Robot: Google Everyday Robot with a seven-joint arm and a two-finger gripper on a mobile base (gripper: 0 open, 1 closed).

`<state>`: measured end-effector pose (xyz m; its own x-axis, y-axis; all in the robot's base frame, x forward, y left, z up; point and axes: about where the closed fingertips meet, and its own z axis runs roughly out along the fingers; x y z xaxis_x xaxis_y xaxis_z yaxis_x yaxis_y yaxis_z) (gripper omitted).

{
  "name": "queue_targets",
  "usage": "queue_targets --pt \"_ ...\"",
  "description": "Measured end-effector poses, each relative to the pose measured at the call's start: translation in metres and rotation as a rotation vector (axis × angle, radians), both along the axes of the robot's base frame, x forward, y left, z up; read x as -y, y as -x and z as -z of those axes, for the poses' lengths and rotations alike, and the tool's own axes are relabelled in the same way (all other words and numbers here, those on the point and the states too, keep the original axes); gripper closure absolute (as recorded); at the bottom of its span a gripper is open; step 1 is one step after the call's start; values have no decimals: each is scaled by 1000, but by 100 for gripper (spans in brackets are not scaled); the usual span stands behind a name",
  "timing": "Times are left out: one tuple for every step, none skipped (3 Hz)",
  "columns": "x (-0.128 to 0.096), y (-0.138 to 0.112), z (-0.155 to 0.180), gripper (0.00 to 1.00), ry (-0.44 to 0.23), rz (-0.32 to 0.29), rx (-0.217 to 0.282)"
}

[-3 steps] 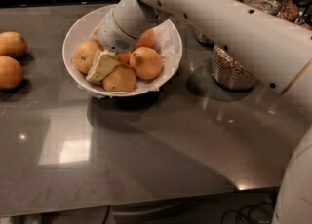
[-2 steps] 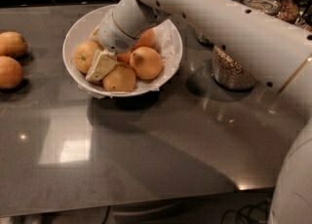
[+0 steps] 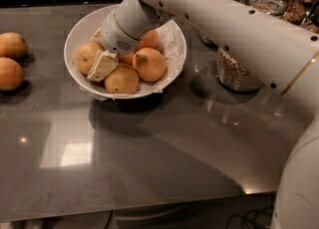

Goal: Pick orange from white bowl

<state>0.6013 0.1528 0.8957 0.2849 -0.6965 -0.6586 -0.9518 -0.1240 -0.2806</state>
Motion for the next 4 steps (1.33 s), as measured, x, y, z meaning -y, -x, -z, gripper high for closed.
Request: queue_targets --pt "0 0 0 100 0 0 0" --pt "0 0 0 100 -1 0 0" --pt "1 1 -5 100 -46 -10 -3" --pt "12 6 -30 100 -135 -6 37"
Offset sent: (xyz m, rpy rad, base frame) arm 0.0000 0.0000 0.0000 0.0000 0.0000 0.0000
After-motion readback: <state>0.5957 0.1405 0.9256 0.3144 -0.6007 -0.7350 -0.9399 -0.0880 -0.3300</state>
